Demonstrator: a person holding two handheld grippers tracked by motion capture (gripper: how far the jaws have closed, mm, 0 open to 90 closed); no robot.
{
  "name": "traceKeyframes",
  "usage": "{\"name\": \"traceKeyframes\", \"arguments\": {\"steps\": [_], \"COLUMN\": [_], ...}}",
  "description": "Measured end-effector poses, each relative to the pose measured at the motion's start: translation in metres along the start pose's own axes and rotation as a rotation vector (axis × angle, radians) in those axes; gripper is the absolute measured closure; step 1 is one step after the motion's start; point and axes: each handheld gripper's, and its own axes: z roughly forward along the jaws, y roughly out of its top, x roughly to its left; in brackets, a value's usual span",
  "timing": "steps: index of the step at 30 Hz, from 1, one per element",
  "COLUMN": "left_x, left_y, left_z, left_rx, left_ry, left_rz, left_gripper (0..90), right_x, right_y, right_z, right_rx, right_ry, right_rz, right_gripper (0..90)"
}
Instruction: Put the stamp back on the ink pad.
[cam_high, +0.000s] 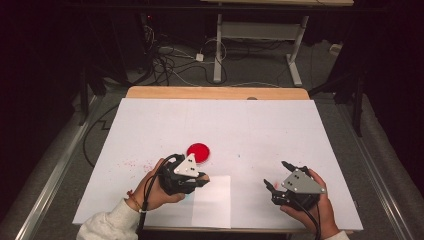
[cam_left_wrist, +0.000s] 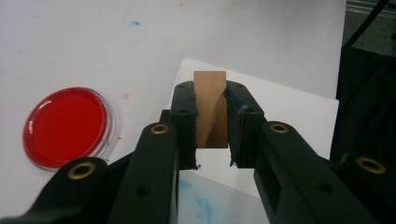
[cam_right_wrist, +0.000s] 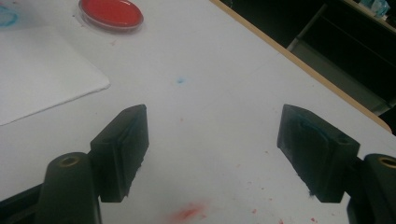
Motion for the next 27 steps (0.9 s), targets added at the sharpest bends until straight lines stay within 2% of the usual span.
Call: {"name": "traceKeyframes", "arguments": {"steps": [7, 19, 27], "left_x": [-0.006, -0.01, -0.012], "left_y": [-0.001, -0.004, -0.006], "left_z": [0.013, 0.031, 0.048], "left_rx": [0.039, 0.078, 0.125], "left_ry": [-0.028, -0.064, -0.087], "left_rz": [0.019, 0.025, 0.032], "left_gripper": [73.8, 73.8, 73.8], "right_x": [0.001, 0.001, 0.001], "right_y": [0.0, 0.0, -0.001], "right_z": [0.0, 0.001, 0.002], "right_rx": [0.003, 0.006, 0.012], "right_ry": [0.002, 0.005, 0.009], "right_rz": [-0.003, -0.005, -0.011], "right_gripper": [25.3, 25.3, 25.4]}}
